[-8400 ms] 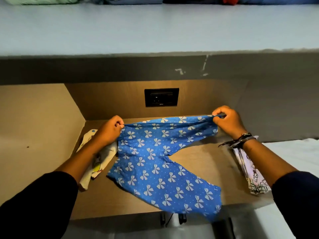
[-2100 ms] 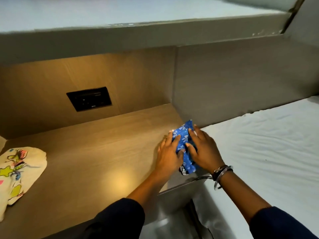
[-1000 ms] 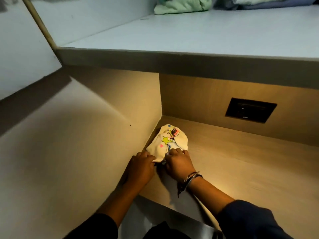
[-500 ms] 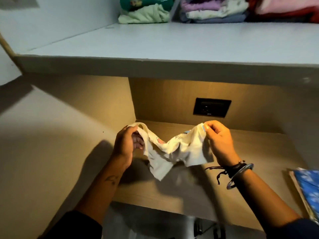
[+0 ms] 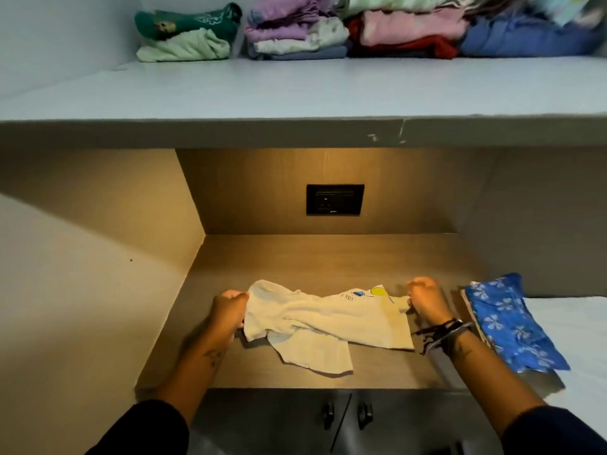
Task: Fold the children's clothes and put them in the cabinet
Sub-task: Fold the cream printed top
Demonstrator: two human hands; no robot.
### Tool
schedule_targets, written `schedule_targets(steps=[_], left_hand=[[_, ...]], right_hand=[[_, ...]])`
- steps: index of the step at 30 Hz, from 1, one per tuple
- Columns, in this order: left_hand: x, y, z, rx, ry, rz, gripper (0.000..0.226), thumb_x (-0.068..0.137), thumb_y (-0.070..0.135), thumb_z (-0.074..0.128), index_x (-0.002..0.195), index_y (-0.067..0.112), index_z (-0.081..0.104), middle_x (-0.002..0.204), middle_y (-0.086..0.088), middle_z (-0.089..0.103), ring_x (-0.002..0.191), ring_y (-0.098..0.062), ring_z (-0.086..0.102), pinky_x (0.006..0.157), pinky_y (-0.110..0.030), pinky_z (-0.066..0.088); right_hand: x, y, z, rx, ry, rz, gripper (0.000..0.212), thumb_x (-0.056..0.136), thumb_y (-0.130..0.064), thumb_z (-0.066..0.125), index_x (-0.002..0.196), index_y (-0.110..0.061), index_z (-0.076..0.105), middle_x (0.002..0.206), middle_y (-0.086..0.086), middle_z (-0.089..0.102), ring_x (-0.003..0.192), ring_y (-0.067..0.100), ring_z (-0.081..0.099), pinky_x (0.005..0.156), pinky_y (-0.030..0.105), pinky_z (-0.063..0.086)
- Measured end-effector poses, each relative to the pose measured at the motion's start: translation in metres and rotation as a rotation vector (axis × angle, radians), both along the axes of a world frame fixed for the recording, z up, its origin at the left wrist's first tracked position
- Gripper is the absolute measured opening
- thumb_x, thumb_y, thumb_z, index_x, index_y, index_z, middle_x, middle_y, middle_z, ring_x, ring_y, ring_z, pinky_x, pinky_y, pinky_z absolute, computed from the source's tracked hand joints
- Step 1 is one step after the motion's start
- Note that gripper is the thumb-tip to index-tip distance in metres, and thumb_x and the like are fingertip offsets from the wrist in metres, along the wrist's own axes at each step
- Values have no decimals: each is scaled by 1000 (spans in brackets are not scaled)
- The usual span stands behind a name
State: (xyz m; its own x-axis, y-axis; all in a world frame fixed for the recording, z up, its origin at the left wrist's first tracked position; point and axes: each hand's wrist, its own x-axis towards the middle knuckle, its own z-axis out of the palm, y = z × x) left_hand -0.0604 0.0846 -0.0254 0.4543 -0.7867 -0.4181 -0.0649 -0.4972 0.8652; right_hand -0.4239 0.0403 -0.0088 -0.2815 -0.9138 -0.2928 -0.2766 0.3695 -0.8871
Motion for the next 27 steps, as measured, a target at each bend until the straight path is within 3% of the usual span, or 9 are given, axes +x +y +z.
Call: schedule_targets(steps=[2,4,6,9,14,17,21,23,27], left_hand=[[-6,3,-2,40,-124,13,17,89,22,62,100,9,63,105,-20,69,75,-27,65,47,-26,47],[-10,5,-2,75,-313,-2,42,88,27,64,127,16,51,123,-11,62,91,-26,64,49,-23,47],[-11,1,-4,24,-595,-90,56,85,28,67,136,23,43,139,-6,52,114,-29,57,76,-34,55],[-10,-18,-6,-83,-883,-408,55,90,31,61,140,31,40,148,-1,42,134,-27,38,107,-45,37],[-6,-62,-14,36,-961,-821,57,96,28,53,148,34,28,156,2,32,145,-25,23,117,-44,20],[-3,-71,-25,-51,-1097,-942,46,96,29,50,142,30,41,149,-1,41,140,-24,30,116,-41,16],[5,-74,-34,-94,-1070,-946,29,97,37,45,118,29,63,129,0,56,124,-22,42,109,-39,26],[8,-79,-29,-94,-990,-859,24,95,35,46,108,28,65,121,0,58,117,-22,46,102,-39,34],[6,-89,14,-242,-571,-633,9,93,30,57,84,31,60,94,-2,63,84,-19,60,69,-32,50]], right_hand=[[7,12,-9,26,29,59,16,96,-21,56,103,-7,58,93,13,56,74,20,55,58,28,45],[10,12,-18,13,212,181,38,95,-33,58,126,-13,53,122,8,55,105,25,58,80,35,49],[11,1,-23,-32,468,311,44,96,-35,55,136,-18,48,139,7,47,126,28,46,101,45,43],[20,-25,-24,-75,707,500,45,97,-34,49,140,-24,44,145,5,43,132,27,37,106,44,36],[36,-59,-29,16,902,733,17,90,-38,60,105,-32,65,115,-1,52,116,24,42,94,39,36],[33,-63,-33,-63,895,766,7,92,-32,58,86,-32,62,102,-7,49,108,20,41,85,36,30],[26,-59,-25,-84,640,661,16,95,-23,48,82,-27,56,92,-4,57,94,22,50,85,40,39],[22,-60,-13,-130,513,586,17,98,-25,44,83,-27,53,85,-2,60,83,21,54,76,39,44],[13,-70,29,-385,458,508,13,97,-24,51,84,-23,55,80,-2,61,75,20,56,68,40,46]])
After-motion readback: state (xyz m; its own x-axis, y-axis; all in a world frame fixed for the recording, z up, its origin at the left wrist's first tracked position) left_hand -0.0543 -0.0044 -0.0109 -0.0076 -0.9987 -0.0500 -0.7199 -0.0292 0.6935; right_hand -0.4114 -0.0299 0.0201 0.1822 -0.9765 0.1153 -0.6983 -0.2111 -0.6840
